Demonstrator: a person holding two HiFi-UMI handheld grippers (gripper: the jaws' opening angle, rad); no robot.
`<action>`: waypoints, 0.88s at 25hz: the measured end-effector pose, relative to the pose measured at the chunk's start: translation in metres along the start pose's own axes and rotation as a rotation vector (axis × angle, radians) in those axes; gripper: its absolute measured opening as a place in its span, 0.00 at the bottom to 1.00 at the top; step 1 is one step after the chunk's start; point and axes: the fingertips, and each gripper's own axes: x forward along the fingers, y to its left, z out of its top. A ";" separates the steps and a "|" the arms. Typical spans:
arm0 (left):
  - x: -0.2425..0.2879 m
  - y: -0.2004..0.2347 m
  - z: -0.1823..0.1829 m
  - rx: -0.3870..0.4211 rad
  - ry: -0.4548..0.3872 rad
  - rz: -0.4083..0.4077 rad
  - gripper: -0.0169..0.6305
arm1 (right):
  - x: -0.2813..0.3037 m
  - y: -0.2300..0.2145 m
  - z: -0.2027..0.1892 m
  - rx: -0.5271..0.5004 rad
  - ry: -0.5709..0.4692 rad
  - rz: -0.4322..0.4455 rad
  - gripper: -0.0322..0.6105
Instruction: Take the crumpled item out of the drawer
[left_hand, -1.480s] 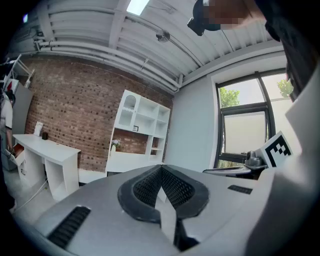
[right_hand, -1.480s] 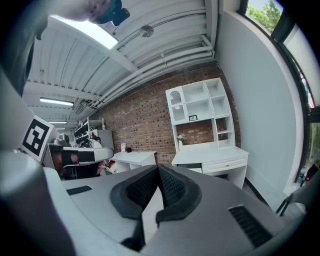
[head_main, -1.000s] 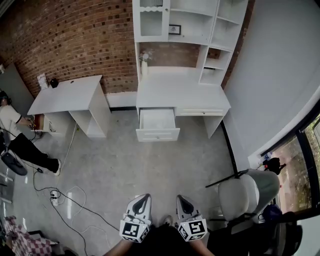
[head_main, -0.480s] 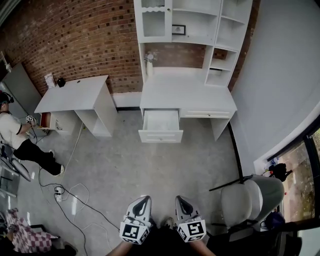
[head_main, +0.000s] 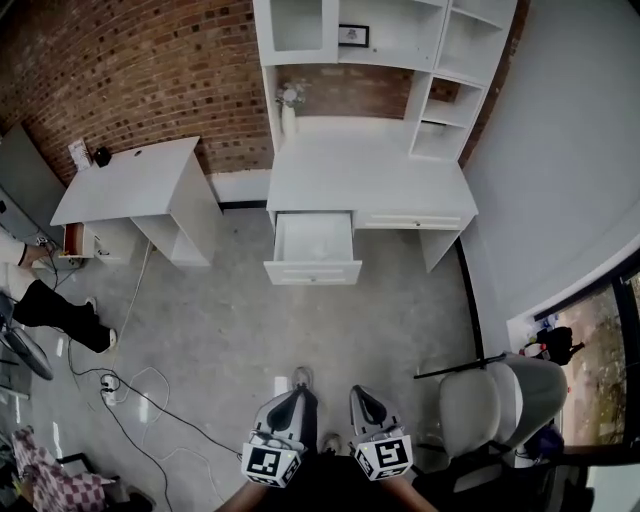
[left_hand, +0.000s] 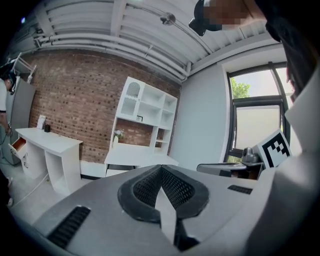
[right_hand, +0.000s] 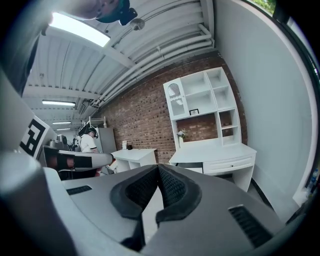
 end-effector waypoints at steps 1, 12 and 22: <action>0.015 0.010 0.005 -0.002 -0.004 -0.009 0.06 | 0.016 -0.006 0.004 -0.002 -0.001 -0.007 0.07; 0.181 0.145 0.074 0.037 -0.012 -0.093 0.06 | 0.197 -0.065 0.078 -0.021 -0.045 -0.108 0.07; 0.326 0.221 0.077 0.056 0.082 -0.066 0.06 | 0.325 -0.139 0.092 0.027 0.016 -0.090 0.07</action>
